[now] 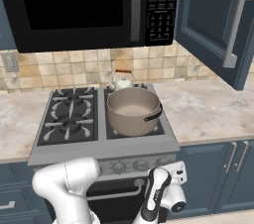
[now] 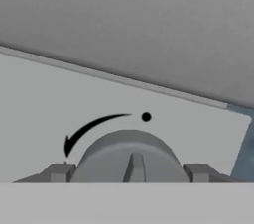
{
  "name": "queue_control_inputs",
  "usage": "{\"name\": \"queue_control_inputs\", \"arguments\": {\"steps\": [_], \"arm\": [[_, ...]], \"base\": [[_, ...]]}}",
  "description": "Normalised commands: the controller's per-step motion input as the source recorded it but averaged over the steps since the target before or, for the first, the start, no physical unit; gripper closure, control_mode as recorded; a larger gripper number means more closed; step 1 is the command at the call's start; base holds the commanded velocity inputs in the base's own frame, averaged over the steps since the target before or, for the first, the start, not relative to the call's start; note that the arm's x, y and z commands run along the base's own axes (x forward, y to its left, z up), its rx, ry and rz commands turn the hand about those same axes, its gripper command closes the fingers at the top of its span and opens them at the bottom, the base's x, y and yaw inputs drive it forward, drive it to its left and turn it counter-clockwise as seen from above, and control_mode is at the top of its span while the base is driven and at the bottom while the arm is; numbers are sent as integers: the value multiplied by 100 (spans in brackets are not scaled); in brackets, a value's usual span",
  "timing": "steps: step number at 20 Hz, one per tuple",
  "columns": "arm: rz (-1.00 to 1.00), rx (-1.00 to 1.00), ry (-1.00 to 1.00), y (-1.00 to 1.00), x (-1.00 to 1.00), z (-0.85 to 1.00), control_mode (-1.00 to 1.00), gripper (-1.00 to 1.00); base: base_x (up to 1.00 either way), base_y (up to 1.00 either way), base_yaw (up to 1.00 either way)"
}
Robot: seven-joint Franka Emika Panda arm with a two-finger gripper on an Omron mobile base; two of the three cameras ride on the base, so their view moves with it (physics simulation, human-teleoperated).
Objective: Pick the kettle from the cabinet and place it on a stove burner. Then pick the pot from the counter and place it on another stove burner. Finally, turn both burners on.
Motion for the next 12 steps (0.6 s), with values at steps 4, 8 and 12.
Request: {"name": "queue_control_inputs", "arguments": {"steps": [4,8,12], "arm": [[0,-41,-2,0,-7,-5,-100,100],[0,-41,-4,0,-5,-7,-100,100],[1,-40,-9,0,-9,-11,-100,100]], "base": [[0,0,0],[0,0,0],[0,0,0]]}}
